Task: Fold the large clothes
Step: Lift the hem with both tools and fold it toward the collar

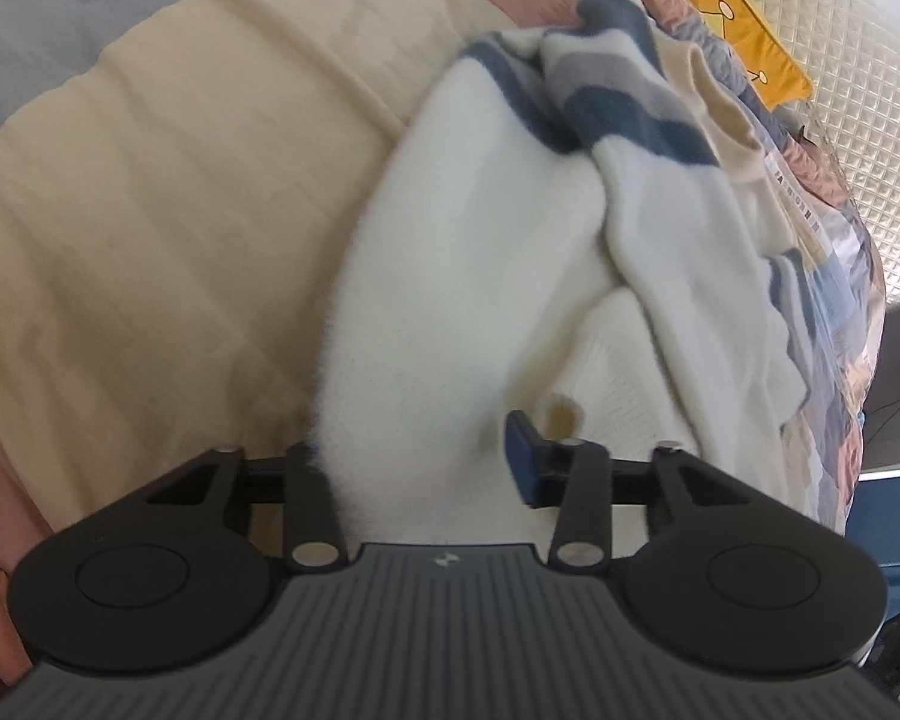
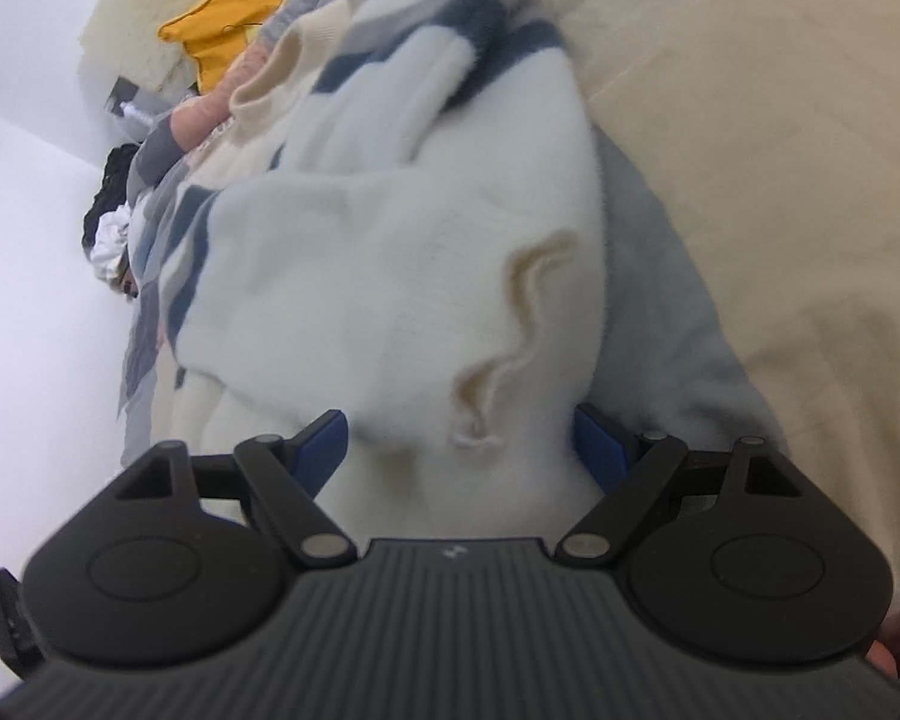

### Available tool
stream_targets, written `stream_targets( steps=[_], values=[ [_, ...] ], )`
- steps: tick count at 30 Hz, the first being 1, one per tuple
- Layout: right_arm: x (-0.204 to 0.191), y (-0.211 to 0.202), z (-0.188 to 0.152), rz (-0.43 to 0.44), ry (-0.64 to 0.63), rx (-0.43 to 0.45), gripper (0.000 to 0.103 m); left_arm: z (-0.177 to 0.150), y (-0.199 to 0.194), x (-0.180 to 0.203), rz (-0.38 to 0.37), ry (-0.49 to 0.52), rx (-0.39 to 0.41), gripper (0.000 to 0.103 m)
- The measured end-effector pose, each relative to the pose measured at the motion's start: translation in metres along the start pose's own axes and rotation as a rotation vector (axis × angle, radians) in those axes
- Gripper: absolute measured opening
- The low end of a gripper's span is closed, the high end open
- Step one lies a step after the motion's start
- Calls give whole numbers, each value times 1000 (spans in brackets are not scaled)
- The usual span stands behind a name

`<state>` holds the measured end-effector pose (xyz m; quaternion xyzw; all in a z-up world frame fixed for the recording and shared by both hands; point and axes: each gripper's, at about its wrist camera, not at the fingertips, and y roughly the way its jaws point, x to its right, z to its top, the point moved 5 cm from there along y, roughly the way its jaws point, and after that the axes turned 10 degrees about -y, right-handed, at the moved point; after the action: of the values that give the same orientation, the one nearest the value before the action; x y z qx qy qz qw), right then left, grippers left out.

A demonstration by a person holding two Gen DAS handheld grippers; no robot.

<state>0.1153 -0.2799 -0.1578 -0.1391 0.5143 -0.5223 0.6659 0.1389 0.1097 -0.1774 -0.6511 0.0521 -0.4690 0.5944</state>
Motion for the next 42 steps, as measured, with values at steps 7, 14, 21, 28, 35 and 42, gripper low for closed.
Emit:
stream_targets(
  steps=[7,14,21,28,35,42],
  values=[
    [-14,-11,-13,31,-33,-19,78,0,-2,2,-9,12,40,16],
    [2,-12,-19,-30,50,-24,22,8,-34,9,-178,-30,117,9],
    [-9,-71,22,181,87,91,18,1,-86,23,-337,-28,110,8],
    [-24,-169,62,345,73,261,18,-10,-176,52,-516,15,147,7],
    [-37,-255,46,495,24,340,18,-43,-276,64,-673,97,192,7],
    [-27,-306,-3,545,43,356,18,-97,-317,17,-764,54,210,7]
  ],
)
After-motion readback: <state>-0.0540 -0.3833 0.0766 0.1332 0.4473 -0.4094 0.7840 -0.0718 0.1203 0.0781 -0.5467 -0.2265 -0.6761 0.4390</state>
